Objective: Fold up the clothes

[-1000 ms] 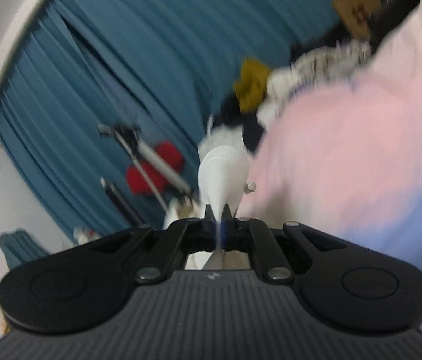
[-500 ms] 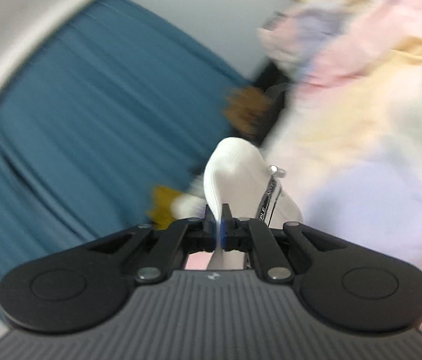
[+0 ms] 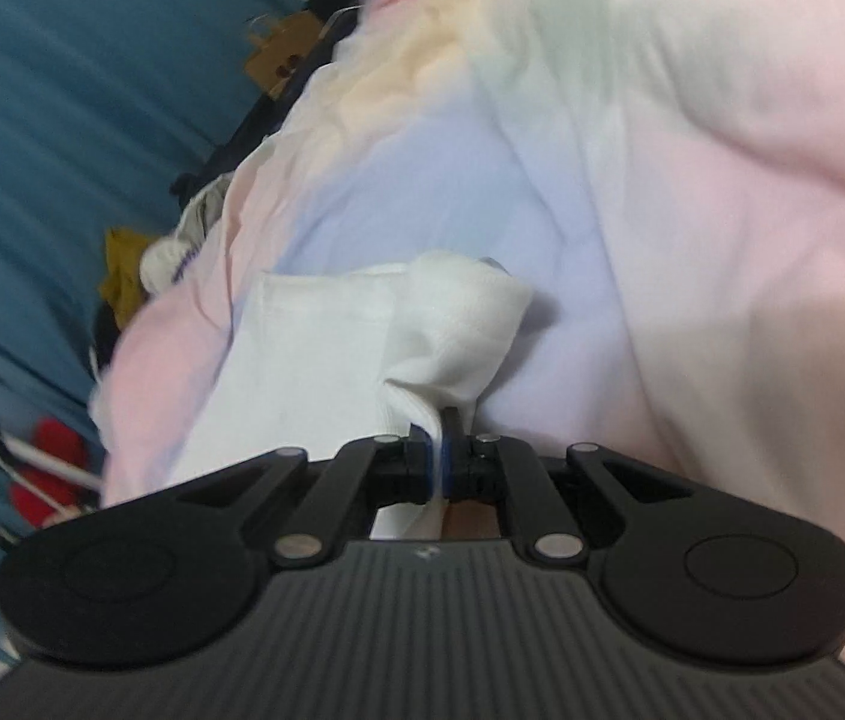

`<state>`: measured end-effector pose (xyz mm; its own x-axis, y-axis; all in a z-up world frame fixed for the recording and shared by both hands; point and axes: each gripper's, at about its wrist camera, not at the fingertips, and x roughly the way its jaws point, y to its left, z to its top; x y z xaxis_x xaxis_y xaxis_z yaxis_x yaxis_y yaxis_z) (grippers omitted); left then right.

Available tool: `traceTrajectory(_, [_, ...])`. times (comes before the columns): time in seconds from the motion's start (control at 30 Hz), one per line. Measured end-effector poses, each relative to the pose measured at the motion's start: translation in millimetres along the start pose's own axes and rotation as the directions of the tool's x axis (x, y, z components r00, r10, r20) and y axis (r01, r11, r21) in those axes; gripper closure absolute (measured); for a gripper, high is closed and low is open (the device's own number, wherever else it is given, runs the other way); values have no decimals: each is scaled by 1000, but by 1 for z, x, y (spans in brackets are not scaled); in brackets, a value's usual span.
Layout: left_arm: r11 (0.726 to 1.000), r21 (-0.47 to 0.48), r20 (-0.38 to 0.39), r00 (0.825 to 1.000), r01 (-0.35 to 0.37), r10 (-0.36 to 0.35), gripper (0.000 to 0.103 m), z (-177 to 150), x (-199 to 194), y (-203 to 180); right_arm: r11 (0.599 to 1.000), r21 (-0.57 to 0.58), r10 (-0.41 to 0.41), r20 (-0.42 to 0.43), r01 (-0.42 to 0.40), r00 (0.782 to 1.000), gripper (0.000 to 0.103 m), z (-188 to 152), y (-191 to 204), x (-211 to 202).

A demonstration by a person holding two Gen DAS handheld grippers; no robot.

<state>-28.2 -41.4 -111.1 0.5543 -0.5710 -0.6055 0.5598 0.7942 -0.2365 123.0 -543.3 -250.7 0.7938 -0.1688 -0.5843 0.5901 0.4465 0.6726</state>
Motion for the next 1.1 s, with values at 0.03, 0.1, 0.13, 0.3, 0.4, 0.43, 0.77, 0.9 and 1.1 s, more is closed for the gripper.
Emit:
traceTrajectory(0.03, [1000, -19, -16, 1000, -5, 5, 48, -1, -12, 0, 999, -30, -11, 6, 11, 1000, 97, -1, 3, -1])
traceTrajectory(0.1, [996, -80, -35, 999, -28, 25, 41, -5, -36, 6, 1000, -22, -9, 8, 10, 1000, 97, 2, -2, -7])
traceTrajectory(0.13, [992, -125, -43, 999, -37, 32, 40, -5, -48, 12, 1000, -17, -8, 9, 9, 1000, 97, 3, -5, -10])
traceTrajectory(0.3, [901, -420, -85, 993, -108, 80, 26, -12, -91, 78, 1000, -5, -14, 32, 14, 999, 97, 5, -9, -16])
traceTrajectory(0.4, [769, -616, -108, 986, -168, 130, 24, -22, -105, 131, 999, -33, -20, 78, 23, 997, 97, 6, -2, -20])
traceTrajectory(0.43, [706, -689, -103, 987, -161, 125, 24, -29, -105, 145, 999, -49, -20, 105, 25, 994, 97, 7, 2, -22])
traceTrajectory(0.77, [240, -970, 22, 974, -33, 223, 23, -66, -104, 230, 998, -62, 23, 279, -6, 960, 97, 20, 25, -39])
traceTrajectory(0.9, [146, -989, 16, 940, -36, 340, 22, -71, -105, 251, 994, -104, -11, 281, 42, 960, 97, 16, 30, -31])
traceTrajectory(1.1, [207, -975, 27, 889, -77, 457, 52, -62, -99, 263, 997, -78, 18, 225, -1, 974, 97, 11, 25, -20])
